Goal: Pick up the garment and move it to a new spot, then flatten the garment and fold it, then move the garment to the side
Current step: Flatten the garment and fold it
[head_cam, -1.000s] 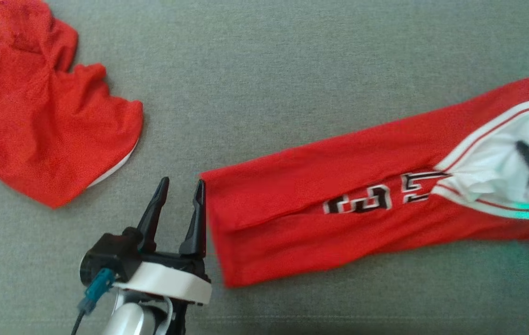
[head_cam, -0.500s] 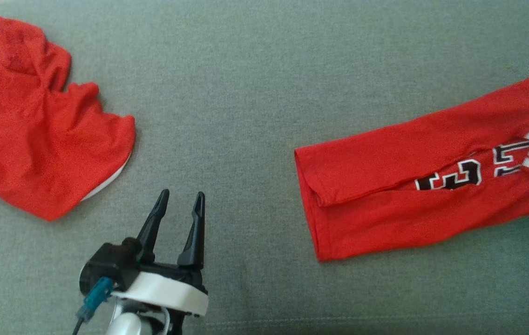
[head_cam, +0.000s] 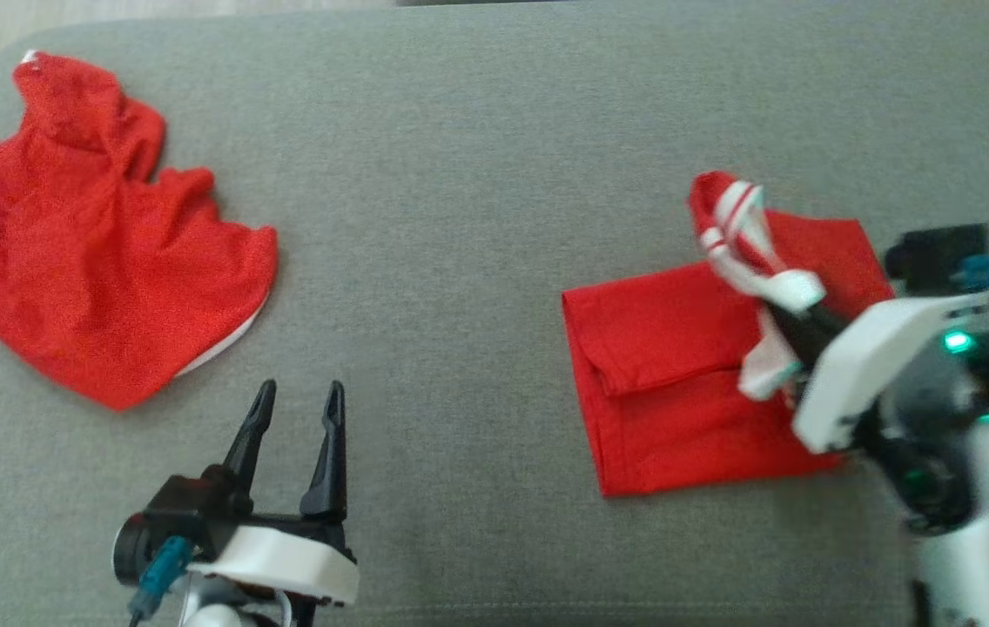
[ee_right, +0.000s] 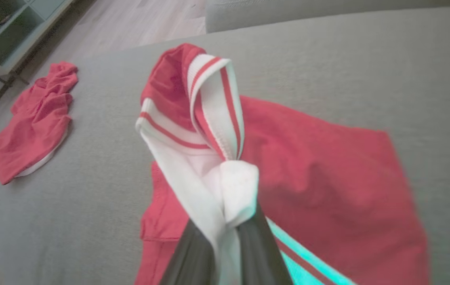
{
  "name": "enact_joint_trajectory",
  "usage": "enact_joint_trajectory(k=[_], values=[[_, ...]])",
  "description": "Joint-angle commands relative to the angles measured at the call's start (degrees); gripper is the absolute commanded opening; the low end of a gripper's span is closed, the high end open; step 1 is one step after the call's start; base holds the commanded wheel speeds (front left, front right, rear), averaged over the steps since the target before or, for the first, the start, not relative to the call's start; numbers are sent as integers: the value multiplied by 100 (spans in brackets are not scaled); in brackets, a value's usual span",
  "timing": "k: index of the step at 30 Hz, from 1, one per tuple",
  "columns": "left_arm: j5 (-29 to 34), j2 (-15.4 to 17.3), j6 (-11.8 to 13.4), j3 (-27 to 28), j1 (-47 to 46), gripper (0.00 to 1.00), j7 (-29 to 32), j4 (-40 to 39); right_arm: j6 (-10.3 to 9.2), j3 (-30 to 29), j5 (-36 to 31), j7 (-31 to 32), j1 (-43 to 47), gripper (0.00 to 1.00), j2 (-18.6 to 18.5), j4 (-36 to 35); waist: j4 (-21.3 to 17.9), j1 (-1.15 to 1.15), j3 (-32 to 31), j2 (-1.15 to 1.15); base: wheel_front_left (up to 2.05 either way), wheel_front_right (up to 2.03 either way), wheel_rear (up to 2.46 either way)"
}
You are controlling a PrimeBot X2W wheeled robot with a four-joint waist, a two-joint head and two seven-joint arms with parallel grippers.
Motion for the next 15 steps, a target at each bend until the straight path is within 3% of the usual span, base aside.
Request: enact_joint_trajectory(k=[1, 7, 15], values=[[76, -24, -19, 250, -132, 100, -69, -122, -5, 199, -72, -123, -125, 0, 109, -106, 88, 0, -33, 0, 0, 0, 0], [187, -24, -147, 473, -226, 100, -69, 5, -5, 579, -271, -545, -81, 0, 430, 531, 273, 0, -88, 0, 0, 0, 0], [164, -24, -160, 605, -171, 100, -69, 84, -5, 717, -405, -940, -75, 0, 530, 1143, 314, 0, -169, 0, 0, 0, 0]])
